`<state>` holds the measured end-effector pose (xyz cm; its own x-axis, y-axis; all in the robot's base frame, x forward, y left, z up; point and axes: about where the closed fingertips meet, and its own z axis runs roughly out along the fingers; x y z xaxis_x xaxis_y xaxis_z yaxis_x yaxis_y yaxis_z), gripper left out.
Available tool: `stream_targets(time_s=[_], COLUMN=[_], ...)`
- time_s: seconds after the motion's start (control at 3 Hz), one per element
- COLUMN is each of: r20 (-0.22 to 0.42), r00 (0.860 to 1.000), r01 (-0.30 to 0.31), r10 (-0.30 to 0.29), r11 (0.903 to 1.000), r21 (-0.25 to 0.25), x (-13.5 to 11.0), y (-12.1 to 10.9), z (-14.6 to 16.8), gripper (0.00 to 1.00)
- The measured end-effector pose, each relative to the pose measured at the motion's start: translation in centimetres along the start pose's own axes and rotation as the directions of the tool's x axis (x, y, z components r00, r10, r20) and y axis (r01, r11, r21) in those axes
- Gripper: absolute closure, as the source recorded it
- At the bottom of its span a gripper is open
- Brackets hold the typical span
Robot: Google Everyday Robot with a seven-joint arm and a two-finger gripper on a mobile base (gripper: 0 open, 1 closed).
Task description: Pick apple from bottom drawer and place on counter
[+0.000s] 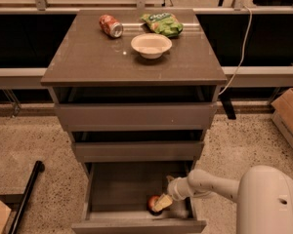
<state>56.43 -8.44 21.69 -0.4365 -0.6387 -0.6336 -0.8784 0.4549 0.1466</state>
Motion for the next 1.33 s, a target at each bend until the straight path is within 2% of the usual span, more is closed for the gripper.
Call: stream_targets(time_s=[0.33, 0.67, 1.0, 1.33], r20=[0.037, 0.055, 0.049, 0.03], r00=[0.997, 0.992, 0.987, 0.981], r01=[-0.069, -0.11, -0.148, -0.187], r10=[0.07, 0.113, 0.152, 0.189], r11=[0.9974, 0.9926, 0.9864, 0.9798], r21=[-0.023, -0.052, -0.072, -0.071], x=[1.1, 1.2, 1.6, 2.4], y=[-0.4, 0.1, 0.8, 1.3], z=[2.7, 5.0, 6.6, 6.7], gripper=[0.0, 0.0, 0.05, 0.24])
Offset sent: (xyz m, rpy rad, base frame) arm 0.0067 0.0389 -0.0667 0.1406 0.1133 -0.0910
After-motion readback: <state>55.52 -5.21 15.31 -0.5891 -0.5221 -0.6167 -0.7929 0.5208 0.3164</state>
